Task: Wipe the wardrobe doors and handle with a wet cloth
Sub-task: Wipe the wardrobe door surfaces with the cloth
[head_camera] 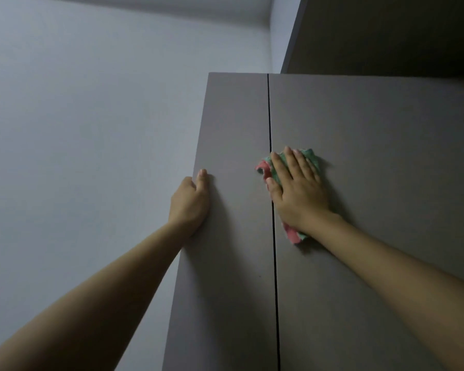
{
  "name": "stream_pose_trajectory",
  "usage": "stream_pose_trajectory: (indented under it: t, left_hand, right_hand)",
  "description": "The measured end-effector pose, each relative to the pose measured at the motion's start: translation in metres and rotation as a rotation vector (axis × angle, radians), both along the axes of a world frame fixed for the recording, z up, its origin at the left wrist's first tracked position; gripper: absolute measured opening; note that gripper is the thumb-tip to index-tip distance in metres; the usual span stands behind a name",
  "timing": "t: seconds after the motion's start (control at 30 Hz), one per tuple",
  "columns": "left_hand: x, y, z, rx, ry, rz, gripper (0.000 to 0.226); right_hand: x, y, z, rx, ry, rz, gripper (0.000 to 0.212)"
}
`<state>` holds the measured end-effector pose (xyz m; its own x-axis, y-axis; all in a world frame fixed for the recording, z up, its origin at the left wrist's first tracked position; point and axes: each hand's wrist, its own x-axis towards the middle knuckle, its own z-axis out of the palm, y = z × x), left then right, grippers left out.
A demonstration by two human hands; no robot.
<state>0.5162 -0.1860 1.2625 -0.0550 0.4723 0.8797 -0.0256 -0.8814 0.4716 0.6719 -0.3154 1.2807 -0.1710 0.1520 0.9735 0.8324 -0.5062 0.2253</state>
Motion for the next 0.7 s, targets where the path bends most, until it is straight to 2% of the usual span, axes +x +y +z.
stream_pose_trajectory:
  t: [0.13, 0.23, 0.4, 0.47, 0.53, 0.6, 0.7]
  left_hand:
    - [0.002, 0.005, 0.000, 0.017, -0.012, 0.003, 0.052]
    - [0.004, 0.010, 0.001, 0.022, -0.014, -0.003, 0.054]
    - [0.004, 0.015, 0.004, 0.029, -0.010, -0.014, 0.056]
    - [0.006, 0.016, 0.003, 0.051, -0.030, 0.002, 0.055]
    - [0.008, 0.018, 0.002, 0.077, -0.050, 0.020, 0.054]
    - [0.008, 0.020, 0.000, 0.088, -0.055, 0.039, 0.053]
    - [0.007, 0.020, 0.004, 0.086, -0.038, 0.027, 0.056]
  right_hand:
    - [-0.016, 0.019, 0.049, 0.057, 0.099, -0.015, 0.061]
    - [-0.043, 0.039, 0.073, 0.079, 0.103, -0.013, 0.057]
    - [-0.044, 0.032, 0.068, -0.228, -0.223, -0.042, 0.053]
    - [-0.023, 0.015, 0.087, -0.156, -0.131, -0.054, 0.052]
    - [-0.011, 0.007, 0.109, 0.016, 0.081, -0.054, 0.052]
    - [-0.027, 0.022, 0.117, 0.084, 0.165, -0.059, 0.054]
    - [-0.067, 0.053, 0.100, -0.085, -0.066, -0.028, 0.053]
